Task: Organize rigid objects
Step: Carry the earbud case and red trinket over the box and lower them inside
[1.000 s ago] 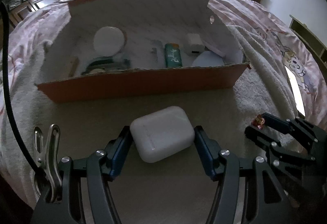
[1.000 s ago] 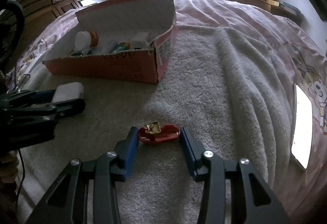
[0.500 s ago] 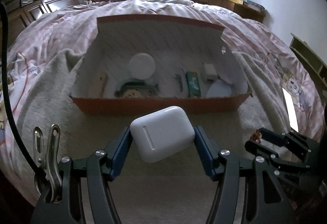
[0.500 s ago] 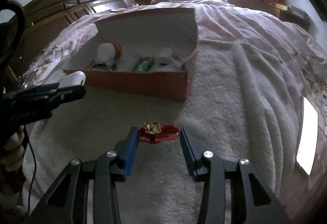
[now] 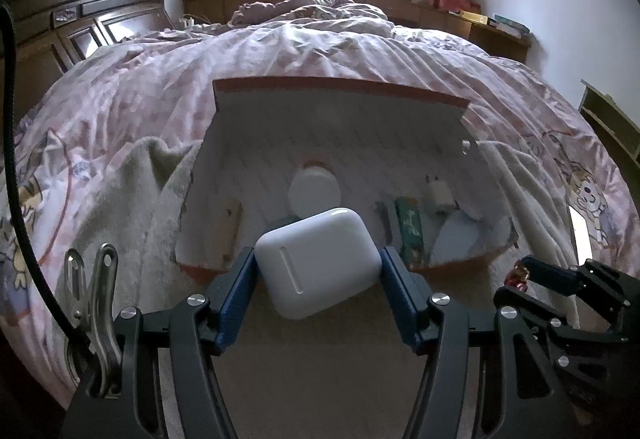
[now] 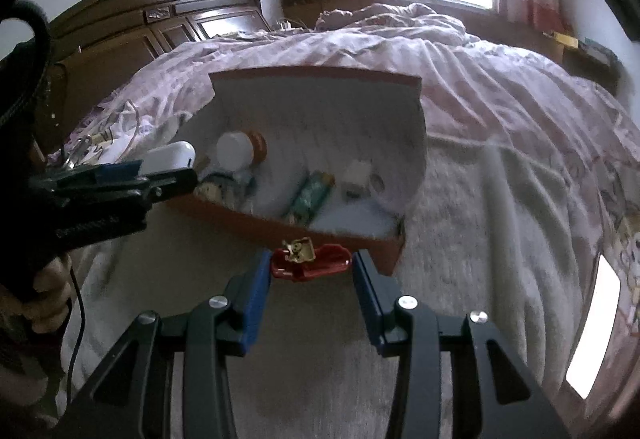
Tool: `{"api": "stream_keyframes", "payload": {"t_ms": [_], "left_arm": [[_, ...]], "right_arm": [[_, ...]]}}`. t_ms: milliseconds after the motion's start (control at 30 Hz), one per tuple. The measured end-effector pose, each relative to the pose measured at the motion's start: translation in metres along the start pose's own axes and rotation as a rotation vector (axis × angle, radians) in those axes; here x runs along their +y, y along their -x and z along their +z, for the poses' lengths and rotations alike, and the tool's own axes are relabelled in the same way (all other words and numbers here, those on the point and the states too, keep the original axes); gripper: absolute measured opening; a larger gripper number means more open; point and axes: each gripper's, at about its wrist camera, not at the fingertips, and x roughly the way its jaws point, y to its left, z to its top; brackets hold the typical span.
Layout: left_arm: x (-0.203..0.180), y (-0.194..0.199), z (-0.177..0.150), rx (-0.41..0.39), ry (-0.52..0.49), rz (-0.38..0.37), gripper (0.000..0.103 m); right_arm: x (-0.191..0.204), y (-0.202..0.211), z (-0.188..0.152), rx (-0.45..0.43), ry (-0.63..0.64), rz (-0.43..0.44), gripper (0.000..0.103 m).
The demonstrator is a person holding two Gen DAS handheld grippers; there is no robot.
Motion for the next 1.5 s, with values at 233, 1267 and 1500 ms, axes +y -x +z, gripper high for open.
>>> {"api": "stream_keyframes", "payload": {"t_ms": [233, 1267, 1500], "left_arm": [[0.004, -0.014, 0.018, -0.003, 0.008, 0.019, 0.063], [0.012, -0.077, 0.048, 0.047, 0.023, 0.061, 0.063], [0.010, -0.089, 0.048, 0.053, 0.019, 0.072, 0.063]], "right_arm": [[-0.005, -0.011, 0.025, -0.017, -0.016, -0.006, 0.044], [-0.031, -0.075, 0.059, 0.018, -0.073, -0.075, 0.044], [-0.034, -0.087, 0.061, 0.024, -0.072, -0.094, 0.044]]}}
